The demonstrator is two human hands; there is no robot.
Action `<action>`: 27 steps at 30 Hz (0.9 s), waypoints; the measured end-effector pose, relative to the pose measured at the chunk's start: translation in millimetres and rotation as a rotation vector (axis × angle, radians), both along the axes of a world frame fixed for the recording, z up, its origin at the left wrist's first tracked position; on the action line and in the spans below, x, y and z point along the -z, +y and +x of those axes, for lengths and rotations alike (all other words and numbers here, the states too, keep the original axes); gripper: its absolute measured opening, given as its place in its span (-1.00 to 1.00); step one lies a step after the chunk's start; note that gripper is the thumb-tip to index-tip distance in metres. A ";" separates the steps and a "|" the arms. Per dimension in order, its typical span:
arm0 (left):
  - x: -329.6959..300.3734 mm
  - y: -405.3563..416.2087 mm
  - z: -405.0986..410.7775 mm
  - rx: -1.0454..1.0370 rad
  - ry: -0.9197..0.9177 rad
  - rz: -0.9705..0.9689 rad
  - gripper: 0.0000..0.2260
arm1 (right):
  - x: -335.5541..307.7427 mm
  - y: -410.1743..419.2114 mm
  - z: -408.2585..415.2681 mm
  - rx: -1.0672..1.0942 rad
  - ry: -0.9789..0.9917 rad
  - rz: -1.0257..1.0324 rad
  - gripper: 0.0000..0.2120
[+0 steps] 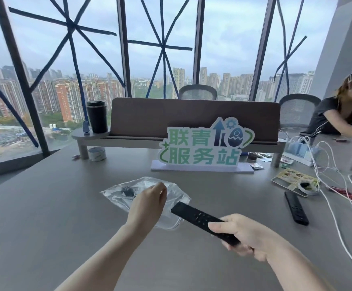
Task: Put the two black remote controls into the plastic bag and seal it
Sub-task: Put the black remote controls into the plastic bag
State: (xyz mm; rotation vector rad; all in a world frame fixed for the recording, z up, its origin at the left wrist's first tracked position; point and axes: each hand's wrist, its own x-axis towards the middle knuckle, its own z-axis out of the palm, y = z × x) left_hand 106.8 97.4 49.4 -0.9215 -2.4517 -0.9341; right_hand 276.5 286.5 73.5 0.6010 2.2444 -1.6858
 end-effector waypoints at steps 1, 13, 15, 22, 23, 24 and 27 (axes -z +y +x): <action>-1.3 1.0 2.8 0.007 -0.006 0.003 -0.88 | 3.1 -11.2 -12.6 -0.012 -0.012 -0.005 -0.76; 6.0 21.2 9.6 0.035 -0.109 0.069 -0.87 | 56.9 41.2 -25.6 0.720 0.276 0.259 -0.81; 10.3 32.5 10.7 0.054 -0.115 0.055 -0.88 | 60.4 90.8 -4.1 0.816 0.191 0.573 -0.76; 15.4 49.9 13.3 0.046 -0.126 0.029 -0.89 | 81.5 193.5 17.0 0.887 -0.122 0.855 -0.53; 14.4 51.2 14.0 0.044 -0.128 0.035 -0.89 | 83.5 196.5 15.2 0.883 -0.131 0.888 -0.57; 13.1 52.3 14.8 0.043 -0.126 0.041 -0.89 | 83.8 197.1 14.1 0.883 -0.138 0.924 -0.60; 9.9 53.7 15.1 0.045 -0.117 0.032 -0.88 | 83.6 200.3 10.2 0.906 -0.148 0.931 -0.67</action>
